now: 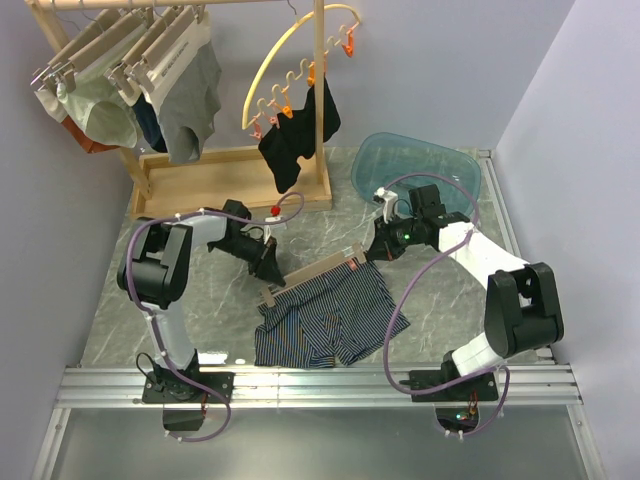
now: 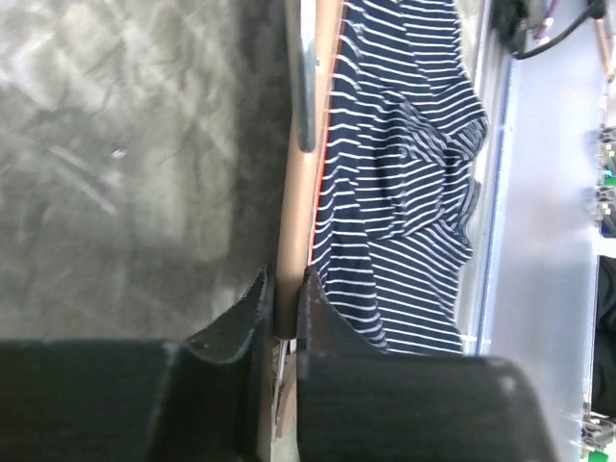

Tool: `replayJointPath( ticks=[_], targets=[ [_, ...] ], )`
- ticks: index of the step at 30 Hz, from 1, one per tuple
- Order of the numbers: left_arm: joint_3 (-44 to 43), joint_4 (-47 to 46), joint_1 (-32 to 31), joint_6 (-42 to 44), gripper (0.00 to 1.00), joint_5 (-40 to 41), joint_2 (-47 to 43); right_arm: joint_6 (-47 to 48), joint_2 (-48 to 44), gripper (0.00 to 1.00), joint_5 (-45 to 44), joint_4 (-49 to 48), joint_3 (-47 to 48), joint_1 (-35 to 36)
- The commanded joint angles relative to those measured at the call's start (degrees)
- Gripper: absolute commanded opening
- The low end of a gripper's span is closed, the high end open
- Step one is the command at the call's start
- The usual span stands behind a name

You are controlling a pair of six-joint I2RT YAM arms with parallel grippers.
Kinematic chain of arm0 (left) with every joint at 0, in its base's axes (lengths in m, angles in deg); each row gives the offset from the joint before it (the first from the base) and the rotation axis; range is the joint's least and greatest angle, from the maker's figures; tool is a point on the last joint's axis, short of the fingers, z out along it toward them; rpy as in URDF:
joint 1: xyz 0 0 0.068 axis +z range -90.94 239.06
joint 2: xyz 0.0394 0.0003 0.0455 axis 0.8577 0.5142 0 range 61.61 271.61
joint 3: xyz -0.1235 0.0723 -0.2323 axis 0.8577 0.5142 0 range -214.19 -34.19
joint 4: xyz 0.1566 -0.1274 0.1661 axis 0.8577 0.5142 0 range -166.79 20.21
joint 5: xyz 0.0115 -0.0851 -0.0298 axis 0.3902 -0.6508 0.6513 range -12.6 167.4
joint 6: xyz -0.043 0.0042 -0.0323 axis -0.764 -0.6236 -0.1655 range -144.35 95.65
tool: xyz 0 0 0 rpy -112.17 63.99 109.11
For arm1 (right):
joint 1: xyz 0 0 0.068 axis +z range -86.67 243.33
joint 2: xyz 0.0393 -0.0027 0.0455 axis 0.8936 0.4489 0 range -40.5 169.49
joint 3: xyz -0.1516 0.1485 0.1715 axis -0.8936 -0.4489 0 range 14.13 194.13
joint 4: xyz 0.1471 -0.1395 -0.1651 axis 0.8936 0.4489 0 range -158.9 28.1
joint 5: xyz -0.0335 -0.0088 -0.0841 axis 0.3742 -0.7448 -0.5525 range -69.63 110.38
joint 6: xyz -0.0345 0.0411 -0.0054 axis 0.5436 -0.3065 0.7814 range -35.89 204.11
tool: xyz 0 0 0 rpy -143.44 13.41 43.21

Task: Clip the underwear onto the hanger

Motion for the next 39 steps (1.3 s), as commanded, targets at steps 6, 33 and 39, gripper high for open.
replayJointPath(
  ticks=[6, 33, 39],
  targets=[
    [-5.8, 3.9, 0.2, 0.4, 0.00, -0.7, -4.6, 3.5, -4.8, 0.29, -3.7, 1.4, 0.2, 0.8],
    [-7.5, 8.1, -8.2, -2.4, 0.00, 6.6, -12.3, 40.0, -9.2, 0.67, -13.7, 5.2, 6.0, 20.8],
    [-8.1, 6.6, -12.1, -2.3, 0.00, 9.8, -14.3, 42.5, -4.6, 0.66, -10.1, 12.0, 9.6, 20.8]
  ],
)
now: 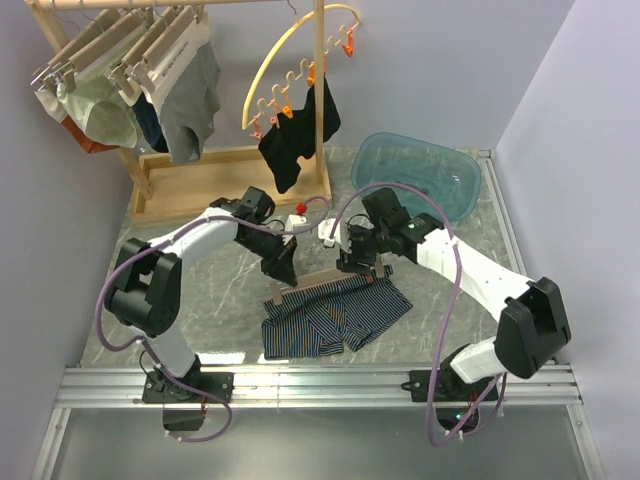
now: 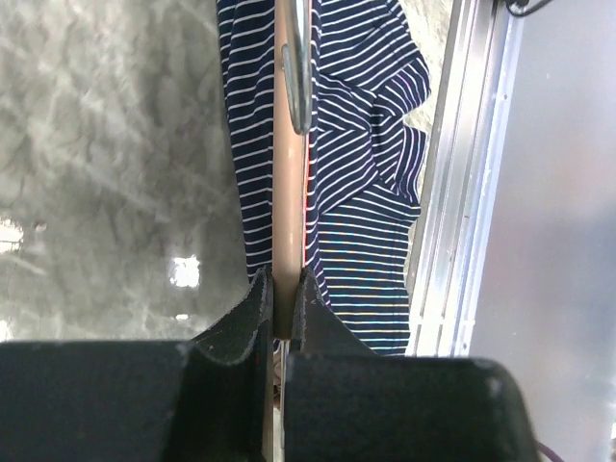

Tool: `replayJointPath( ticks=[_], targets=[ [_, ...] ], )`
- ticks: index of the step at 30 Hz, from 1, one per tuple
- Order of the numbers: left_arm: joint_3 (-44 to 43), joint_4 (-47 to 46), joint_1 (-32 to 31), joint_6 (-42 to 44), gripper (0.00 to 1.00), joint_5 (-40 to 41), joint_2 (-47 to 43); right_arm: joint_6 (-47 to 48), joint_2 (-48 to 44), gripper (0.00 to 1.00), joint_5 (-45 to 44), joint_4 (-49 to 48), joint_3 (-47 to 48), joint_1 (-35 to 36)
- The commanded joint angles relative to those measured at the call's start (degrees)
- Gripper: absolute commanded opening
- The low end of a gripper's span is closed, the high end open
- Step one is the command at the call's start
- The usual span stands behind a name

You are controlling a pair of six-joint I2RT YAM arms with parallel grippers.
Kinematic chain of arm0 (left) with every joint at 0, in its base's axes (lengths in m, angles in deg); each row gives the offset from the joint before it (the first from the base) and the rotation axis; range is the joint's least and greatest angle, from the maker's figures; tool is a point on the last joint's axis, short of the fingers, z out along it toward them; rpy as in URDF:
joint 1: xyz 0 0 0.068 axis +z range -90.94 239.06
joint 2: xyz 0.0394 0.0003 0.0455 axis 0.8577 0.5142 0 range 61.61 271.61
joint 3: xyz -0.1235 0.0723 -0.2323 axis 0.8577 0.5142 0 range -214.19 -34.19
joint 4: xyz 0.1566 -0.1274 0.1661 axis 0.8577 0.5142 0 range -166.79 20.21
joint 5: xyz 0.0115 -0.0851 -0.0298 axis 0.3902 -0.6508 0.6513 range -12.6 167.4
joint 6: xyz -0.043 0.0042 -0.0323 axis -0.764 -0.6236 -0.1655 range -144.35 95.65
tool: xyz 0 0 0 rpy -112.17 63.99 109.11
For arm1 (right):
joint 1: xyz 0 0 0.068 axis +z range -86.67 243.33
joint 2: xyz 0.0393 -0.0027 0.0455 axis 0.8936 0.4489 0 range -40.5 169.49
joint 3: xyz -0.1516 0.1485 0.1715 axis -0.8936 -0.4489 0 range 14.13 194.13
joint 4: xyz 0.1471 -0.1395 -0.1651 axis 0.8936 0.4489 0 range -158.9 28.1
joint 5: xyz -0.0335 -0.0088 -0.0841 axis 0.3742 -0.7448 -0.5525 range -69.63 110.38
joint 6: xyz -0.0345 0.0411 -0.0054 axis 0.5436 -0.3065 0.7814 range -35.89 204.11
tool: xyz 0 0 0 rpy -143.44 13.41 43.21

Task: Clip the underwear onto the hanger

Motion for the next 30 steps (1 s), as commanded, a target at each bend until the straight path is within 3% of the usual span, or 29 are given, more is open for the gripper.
replayJointPath(
  ticks=[1, 7, 10, 11, 13, 14, 16, 17, 20, 23, 30],
  targets=[
    [-2.4, -1.8, -1.5, 0.5, 0.00, 0.6, -3.7, 3.3, 2.3, 0.66, 4.0, 7.1, 3.3, 0.0],
    [-1.9, -4.4, -1.5, -0.4, 0.00, 1.4, -5.6, 3.1, 4.3, 0.65, 7.9, 11.8, 4.0, 0.0],
    [-1.4, -4.9, -1.5, -0.9, 0.00, 1.3, -6.1, 3.0, 4.6, 0.59, 8.1, 12.3, 3.2, 0.0],
    [-1.2, -5.0, -1.5, -1.0, 0.00, 1.3, -6.4, 3.0, 4.8, 0.45, 8.0, 12.4, 3.2, -0.1],
    [-0.9, -5.2, -1.5, -1.1, 0.00, 1.2, -6.7, 2.9, 5.0, 0.28, 8.0, 12.8, 3.3, -0.2],
    [-0.9, -5.1, -1.5, -1.0, 0.00, 1.2, -6.9, 2.7, 5.1, 0.12, 8.4, 13.0, 3.5, -0.2],
    [-0.9, -4.7, -1.5, -0.5, 0.00, 0.7, -7.2, 2.0, 5.5, 0.03, 9.2, 13.8, 4.1, -0.4],
    [-0.7, -4.4, -1.5, -0.4, 0.05, 0.5, -7.6, 1.1, 5.6, 0.00, 10.2, 14.1, 4.8, -0.7],
    [-0.3, -4.0, -1.5, 0.5, 0.20, 0.0, -8.4, 0.1, 6.0, 0.00, 11.5, 14.4, 5.6, -1.3],
    [-0.7, -1.8, -1.5, 2.4, 0.28, -0.9, -8.1, -1.3, 5.8, 0.00, 13.2, 13.8, 6.0, -2.6],
    [-2.2, 1.3, -1.8, 5.0, 0.34, -1.2, -5.9, -0.7, 5.8, 0.00, 14.9, 15.6, 7.7, -3.0]
  ],
)
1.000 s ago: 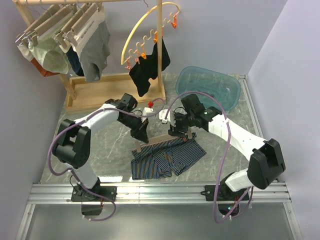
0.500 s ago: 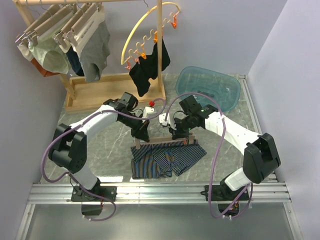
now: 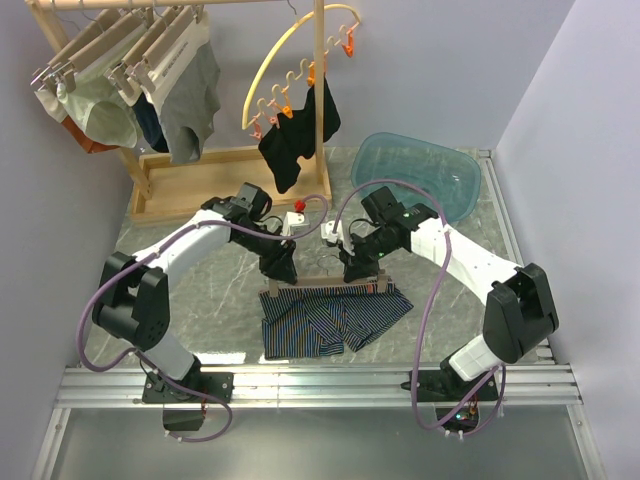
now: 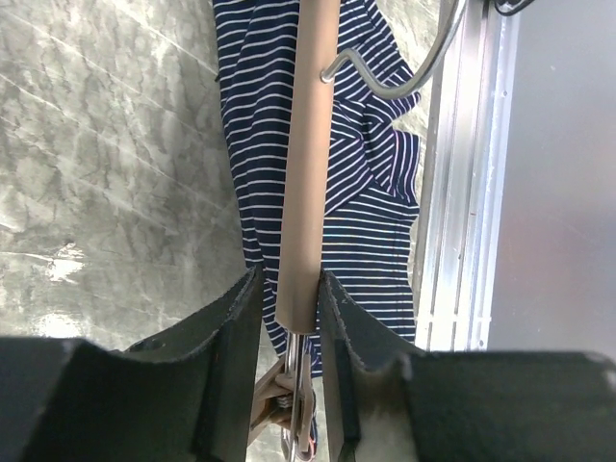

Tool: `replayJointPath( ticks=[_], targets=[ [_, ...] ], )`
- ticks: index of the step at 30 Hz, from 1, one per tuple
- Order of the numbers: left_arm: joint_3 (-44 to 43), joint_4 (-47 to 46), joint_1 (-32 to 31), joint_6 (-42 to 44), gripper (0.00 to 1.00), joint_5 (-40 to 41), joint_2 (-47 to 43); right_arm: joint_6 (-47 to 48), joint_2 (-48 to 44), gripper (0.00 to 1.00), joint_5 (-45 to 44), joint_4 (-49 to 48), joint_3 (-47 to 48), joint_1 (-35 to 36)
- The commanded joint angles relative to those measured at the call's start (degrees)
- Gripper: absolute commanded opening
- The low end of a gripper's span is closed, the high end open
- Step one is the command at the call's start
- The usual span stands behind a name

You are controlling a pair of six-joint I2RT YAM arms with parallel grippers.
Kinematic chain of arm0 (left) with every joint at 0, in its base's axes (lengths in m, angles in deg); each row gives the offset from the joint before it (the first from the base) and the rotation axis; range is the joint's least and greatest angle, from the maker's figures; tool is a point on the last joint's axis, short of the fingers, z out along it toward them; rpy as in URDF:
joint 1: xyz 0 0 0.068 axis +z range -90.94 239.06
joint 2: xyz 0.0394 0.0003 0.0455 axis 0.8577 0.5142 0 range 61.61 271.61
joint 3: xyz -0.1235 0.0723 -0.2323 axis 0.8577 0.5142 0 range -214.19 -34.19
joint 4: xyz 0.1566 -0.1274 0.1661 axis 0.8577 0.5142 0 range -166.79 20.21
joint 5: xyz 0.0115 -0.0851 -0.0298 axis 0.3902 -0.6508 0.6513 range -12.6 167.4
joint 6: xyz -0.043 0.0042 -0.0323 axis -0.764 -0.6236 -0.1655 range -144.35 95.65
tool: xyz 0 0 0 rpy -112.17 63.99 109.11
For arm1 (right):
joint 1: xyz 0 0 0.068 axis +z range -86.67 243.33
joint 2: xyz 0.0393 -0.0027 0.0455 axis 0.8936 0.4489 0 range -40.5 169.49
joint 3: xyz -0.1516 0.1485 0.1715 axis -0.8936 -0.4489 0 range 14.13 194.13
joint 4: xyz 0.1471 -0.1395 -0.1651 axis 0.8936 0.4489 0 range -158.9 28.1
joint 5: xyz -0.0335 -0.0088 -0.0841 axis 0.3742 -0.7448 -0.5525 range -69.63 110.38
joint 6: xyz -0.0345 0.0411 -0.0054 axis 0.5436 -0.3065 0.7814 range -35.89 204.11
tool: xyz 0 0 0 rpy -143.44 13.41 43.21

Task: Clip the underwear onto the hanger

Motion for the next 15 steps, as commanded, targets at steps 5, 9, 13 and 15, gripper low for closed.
replayJointPath(
  ticks=[5, 9, 13, 15],
  targets=[
    [-2.7, 1.8, -1.0, 2.7, 0.35, -1.3, 1.6, -0.4, -0.4, 0.00, 4.0, 1.5, 4.2, -0.3],
    [-2.2, 1.6, -1.9, 2.5, 0.35, -0.7, 1.9, -0.9, -1.1, 0.00, 4.3, 0.7, 3.8, -0.3],
    [-1.4, 1.3, -2.5, 2.2, 0.35, -0.3, 2.0, -1.1, -1.2, 0.00, 4.4, 0.2, 3.7, -0.3],
    [-1.3, 1.2, -2.5, 2.2, 0.35, -0.2, 1.8, -1.3, -1.3, 0.00, 4.4, -0.1, 3.7, -0.4]
  ],
)
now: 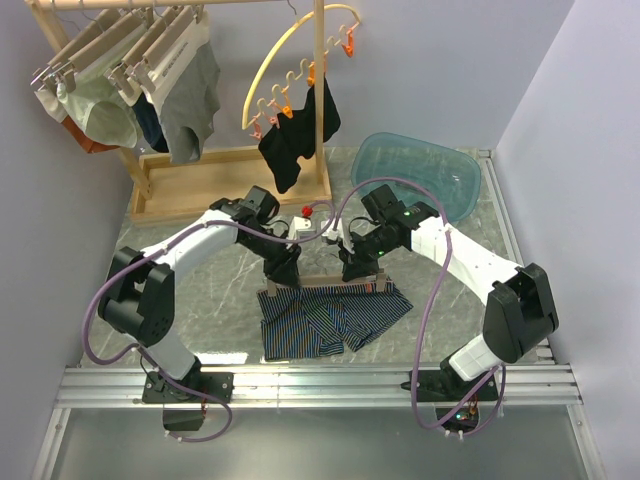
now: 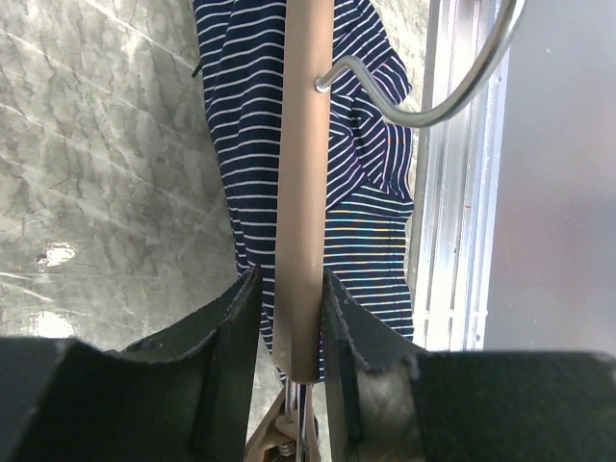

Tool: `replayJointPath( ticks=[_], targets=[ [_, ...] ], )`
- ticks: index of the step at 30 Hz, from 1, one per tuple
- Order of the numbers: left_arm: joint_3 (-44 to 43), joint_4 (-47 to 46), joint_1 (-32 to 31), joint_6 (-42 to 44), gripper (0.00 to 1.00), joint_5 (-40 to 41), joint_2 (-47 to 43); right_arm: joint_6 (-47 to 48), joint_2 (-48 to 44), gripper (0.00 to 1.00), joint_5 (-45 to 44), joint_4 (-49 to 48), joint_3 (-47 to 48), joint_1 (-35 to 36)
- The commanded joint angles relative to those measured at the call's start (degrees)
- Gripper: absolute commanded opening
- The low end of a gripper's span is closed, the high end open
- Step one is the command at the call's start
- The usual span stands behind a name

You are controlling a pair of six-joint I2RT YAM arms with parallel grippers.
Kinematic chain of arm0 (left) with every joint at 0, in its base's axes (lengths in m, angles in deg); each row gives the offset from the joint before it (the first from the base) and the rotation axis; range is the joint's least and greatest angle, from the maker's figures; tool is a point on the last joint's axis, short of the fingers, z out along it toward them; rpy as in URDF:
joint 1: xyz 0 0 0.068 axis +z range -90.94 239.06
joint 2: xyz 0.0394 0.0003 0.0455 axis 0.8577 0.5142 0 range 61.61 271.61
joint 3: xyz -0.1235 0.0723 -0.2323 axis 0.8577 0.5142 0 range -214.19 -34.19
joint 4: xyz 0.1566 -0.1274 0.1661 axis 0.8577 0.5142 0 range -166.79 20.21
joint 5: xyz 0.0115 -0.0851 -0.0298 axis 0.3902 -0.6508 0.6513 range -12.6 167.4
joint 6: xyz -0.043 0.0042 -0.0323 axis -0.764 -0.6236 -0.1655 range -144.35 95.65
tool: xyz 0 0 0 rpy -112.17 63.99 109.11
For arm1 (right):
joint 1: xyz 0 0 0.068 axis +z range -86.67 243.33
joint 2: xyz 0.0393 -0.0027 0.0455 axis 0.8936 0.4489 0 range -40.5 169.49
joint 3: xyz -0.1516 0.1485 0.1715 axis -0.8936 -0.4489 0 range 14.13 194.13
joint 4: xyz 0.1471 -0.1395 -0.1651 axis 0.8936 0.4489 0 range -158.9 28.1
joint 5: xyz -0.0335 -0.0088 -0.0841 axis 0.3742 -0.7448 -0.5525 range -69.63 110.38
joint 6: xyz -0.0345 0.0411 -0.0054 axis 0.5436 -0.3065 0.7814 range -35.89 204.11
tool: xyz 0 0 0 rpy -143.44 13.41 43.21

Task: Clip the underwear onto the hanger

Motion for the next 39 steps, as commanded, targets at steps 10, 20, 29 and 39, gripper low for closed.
replayJointPath(
  ticks=[10, 20, 29, 39],
  targets=[
    [0.2, 0.4, -1.2, 1.4, 0.34, -0.1, -0.3, -1.3, -1.8, 0.00, 3.1, -1.6, 3.2, -0.7],
    [1.4, 0.3, -0.9, 1.2, 0.34, -0.6, -1.3, -0.5, -2.9, 0.00, 3.6, -1.1, 2.3, -2.2],
    [-0.7, 0.2, 0.3, -1.1, 0.00, -2.0, -0.9, -2.6, -2.6, 0.12, 2.9, -1.7, 2.9, -2.2],
    [-2.4, 0.2, 9.7, -11.3, 0.00, 4.1, -12.0, -17.4, -8.9, 0.92, 2.3, -9.1, 7.0, -11.8]
  ],
)
